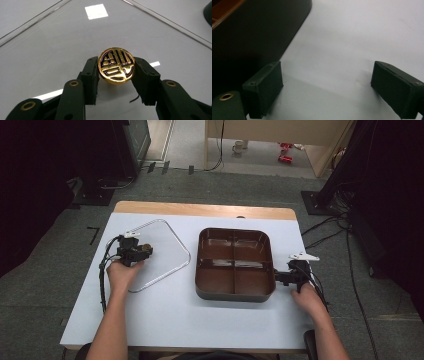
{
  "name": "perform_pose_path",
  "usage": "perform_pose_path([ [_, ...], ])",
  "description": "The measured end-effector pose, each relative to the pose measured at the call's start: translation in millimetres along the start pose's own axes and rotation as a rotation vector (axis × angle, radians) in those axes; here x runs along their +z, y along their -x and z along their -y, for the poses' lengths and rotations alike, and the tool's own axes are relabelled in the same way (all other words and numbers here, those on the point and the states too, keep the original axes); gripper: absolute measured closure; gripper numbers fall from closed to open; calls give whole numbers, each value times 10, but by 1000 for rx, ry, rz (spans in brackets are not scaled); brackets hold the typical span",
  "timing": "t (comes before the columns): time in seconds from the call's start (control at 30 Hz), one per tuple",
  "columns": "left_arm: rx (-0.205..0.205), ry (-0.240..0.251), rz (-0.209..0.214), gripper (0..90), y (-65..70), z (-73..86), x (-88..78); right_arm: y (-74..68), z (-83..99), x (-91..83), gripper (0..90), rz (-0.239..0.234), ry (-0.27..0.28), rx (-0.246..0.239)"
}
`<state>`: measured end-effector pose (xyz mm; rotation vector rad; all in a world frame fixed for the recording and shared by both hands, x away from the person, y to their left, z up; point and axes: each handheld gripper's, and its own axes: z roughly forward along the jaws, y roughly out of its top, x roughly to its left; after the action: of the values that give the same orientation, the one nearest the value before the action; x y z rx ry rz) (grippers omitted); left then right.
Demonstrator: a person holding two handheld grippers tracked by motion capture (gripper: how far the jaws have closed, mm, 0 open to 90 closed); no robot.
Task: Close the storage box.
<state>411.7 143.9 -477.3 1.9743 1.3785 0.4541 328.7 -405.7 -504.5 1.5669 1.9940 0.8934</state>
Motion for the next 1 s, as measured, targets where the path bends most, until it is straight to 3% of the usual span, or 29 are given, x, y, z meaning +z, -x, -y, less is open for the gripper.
perform_pose_path([
  [0.1, -11, 0, -6, 581, 9, -6, 6, 0, 0, 0, 100, 0, 0, 0],
  [0.57, -25, 2, 37, 595, -47, -15, -5, 0, 0, 0, 100, 0, 0, 0],
  [0.73, -9, -8, 50, 596, -49, -38, -42, 0, 0, 0, 100, 0, 0, 0],
  [1.0, 11, 32, 95, 596, -5, -137, -209, 0, 0, 0, 100, 0, 0, 0],
])
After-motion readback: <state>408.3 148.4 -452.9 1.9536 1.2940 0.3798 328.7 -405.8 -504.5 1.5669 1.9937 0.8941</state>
